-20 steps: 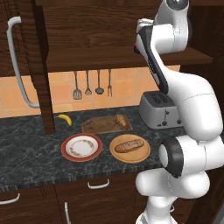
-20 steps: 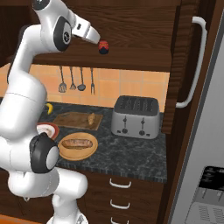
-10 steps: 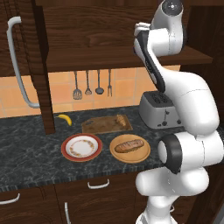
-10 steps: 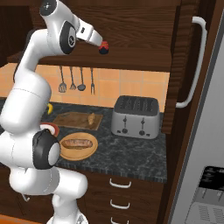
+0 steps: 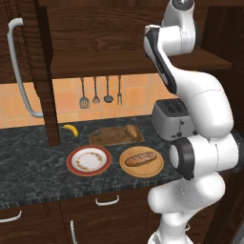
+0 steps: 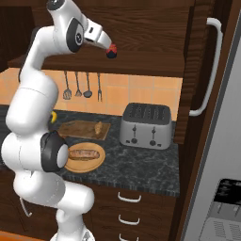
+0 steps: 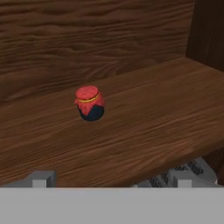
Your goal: From the different types of pastries on the counter, select a croissant and place it on the cutting board. Then retrieve a jar of jam from the cabinet and place it alongside the croissant on the cutting board.
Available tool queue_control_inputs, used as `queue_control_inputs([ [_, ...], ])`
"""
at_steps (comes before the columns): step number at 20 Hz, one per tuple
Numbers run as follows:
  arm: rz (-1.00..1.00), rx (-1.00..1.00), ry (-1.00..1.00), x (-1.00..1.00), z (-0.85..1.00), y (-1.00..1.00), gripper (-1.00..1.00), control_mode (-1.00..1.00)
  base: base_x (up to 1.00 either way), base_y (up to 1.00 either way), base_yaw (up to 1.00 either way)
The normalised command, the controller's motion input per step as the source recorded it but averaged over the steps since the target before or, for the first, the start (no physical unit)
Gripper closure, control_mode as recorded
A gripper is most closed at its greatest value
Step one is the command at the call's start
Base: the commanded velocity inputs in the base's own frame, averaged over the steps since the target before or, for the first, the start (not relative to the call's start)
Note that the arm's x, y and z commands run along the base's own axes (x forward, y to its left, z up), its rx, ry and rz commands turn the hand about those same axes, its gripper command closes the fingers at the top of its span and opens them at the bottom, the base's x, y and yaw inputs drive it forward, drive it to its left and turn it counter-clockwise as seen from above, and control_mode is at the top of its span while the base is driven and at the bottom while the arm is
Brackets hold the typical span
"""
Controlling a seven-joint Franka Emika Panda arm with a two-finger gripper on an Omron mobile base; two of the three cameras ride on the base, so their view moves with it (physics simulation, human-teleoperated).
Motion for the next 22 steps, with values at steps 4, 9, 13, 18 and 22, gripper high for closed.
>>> queue_control_inputs([
  [4,0.00,-0.01,0.00,0.29,-0.39,0.08,-1.00,-1.00,0.00,0.00,0.00],
  [9,0.00,0.00,-0.01,0.36,0.07,0.00,-1.00,-1.00,0.00,0.00,0.00],
  [13,0.00,0.00,0.00,0.29,0.37,0.00,-1.00,-1.00,0.00,0.00,0.00],
  [18,0.00,0.00,0.00,0.36,0.04,0.00,-1.00,-1.00,0.00,0.00,0.00],
  [22,0.00,0.00,0.00,0.42,-0.18,0.00,-1.00,-1.00,0.00,0.00,0.00],
])
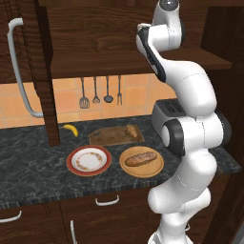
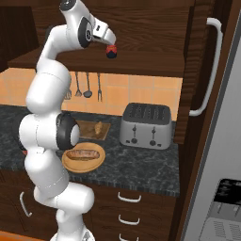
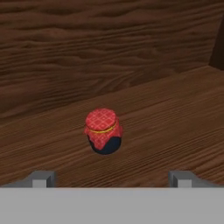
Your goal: From the different types of pastries on the counter, select a croissant and place it on the cutting board. Then retrieve a jar of jam from the cabinet and place it alongside the croissant on the cutting board.
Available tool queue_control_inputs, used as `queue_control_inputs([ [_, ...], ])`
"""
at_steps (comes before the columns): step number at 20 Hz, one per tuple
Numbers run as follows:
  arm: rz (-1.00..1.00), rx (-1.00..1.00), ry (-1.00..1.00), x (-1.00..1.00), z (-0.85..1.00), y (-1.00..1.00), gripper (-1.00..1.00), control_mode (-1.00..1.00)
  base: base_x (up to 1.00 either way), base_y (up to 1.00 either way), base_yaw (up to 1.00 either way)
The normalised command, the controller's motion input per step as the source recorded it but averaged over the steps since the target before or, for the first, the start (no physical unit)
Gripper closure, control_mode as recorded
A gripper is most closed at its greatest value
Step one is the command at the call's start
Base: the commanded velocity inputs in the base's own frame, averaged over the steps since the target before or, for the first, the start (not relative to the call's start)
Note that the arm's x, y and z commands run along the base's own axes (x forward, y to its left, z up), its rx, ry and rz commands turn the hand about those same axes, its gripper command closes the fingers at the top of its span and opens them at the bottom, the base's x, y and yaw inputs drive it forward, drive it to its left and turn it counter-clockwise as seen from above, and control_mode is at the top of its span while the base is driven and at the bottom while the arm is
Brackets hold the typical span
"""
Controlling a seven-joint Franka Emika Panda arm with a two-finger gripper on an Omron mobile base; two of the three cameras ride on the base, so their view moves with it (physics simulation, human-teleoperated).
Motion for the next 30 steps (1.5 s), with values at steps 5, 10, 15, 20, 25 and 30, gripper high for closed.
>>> queue_control_inputs([
  [5,0.00,0.00,0.00,0.10,0.00,0.00,-1.00,-1.00,0.00,0.00,0.00],
  [10,0.00,0.00,0.00,0.02,-0.14,-0.03,-1.00,-1.00,0.00,0.00,0.00],
  [15,0.00,0.00,-0.02,0.00,-0.14,-0.05,-1.00,-1.00,0.00,0.00,0.00],
  [20,0.00,0.00,-0.01,0.00,-0.21,0.00,-1.00,-1.00,0.00,0.00,0.00],
  [25,0.00,0.00,-0.03,0.00,-0.28,0.00,-1.00,-1.00,0.00,0.00,0.00],
  [30,0.00,0.00,-0.08,0.02,0.05,0.00,-1.00,-1.00,0.00,0.00,0.00],
])
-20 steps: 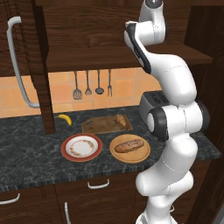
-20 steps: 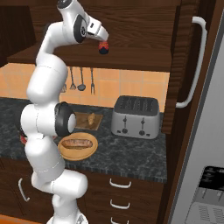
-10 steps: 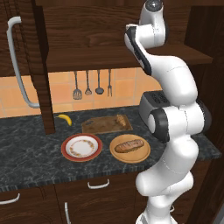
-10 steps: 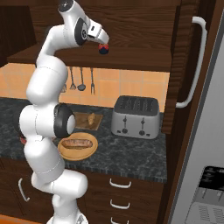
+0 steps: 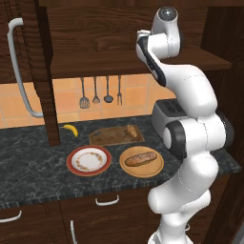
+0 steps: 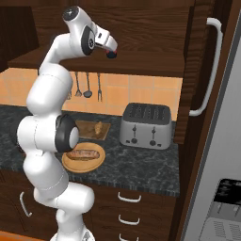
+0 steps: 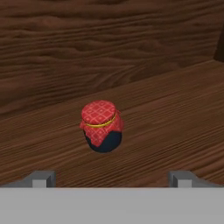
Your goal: From the different types of pastries on the counter, select a croissant and place it on the cutting board. Then retrieve a jar of jam from the cabinet and place it alongside the croissant on the cutting board.
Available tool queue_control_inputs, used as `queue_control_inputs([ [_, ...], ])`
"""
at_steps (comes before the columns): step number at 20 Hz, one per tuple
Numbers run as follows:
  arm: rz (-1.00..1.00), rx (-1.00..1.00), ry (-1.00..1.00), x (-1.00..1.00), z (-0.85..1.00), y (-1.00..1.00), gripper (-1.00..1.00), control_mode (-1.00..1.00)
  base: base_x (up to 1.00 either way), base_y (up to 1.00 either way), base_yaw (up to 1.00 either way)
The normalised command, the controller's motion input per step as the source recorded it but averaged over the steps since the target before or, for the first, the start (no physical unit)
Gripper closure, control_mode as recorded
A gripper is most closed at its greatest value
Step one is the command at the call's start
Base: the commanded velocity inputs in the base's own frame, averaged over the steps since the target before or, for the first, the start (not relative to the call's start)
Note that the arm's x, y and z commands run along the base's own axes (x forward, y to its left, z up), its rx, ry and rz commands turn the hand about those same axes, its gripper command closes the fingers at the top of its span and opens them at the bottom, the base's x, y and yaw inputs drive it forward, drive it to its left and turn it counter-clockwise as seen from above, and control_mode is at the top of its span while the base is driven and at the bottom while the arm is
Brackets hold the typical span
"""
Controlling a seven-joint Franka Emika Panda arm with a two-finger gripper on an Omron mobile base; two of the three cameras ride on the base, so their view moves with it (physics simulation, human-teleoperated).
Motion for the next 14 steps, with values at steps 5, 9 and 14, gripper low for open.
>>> queue_control_inputs([
  [5,0.00,0.00,0.00,0.09,-0.04,0.00,-1.00,-1.00,0.00,0.00,0.00],
  [9,0.00,0.00,0.00,0.10,0.00,0.00,-1.00,-1.00,0.00,0.00,0.00],
  [14,0.00,0.00,0.00,0.10,-0.04,0.00,-1.00,-1.00,0.00,0.00,0.00],
])
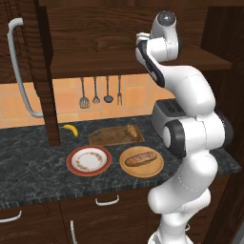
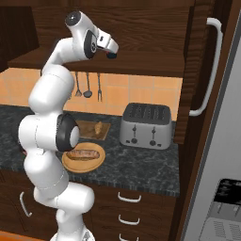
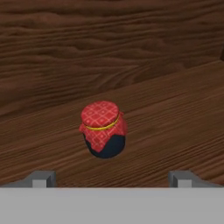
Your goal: From the different types of pastries on the counter, select a croissant and place it on the cutting board. Then retrieve a jar of jam from the cabinet and place it alongside the croissant on the cutting board.
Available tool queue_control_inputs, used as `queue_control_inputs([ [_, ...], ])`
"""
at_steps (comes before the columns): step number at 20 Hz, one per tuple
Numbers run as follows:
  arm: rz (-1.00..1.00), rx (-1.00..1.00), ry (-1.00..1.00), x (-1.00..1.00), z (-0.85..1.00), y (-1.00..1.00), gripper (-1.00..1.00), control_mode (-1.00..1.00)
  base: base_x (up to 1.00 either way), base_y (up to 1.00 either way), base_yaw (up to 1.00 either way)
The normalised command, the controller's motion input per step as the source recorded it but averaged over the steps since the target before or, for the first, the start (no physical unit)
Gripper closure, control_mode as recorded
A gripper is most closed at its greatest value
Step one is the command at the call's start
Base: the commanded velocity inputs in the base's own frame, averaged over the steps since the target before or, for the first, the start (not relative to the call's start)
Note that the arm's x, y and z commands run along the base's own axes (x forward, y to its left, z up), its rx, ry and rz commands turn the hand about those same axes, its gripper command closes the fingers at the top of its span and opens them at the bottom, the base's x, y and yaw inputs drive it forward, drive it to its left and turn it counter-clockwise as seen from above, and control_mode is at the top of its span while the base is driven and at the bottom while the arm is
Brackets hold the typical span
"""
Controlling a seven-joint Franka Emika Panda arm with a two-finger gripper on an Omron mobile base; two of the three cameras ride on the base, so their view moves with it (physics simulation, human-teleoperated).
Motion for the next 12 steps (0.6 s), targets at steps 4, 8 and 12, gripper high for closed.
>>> queue_control_inputs([
  [4,0.00,0.00,0.00,0.13,-0.15,0.00,-1.00,-1.00,0.00,0.00,0.00],
  [8,0.00,0.00,0.00,0.24,-0.11,0.00,-1.00,-1.00,0.00,0.00,0.00],
  [12,0.00,0.00,0.00,0.40,-0.01,-0.04,-1.00,-1.00,0.00,0.00,0.00],
])
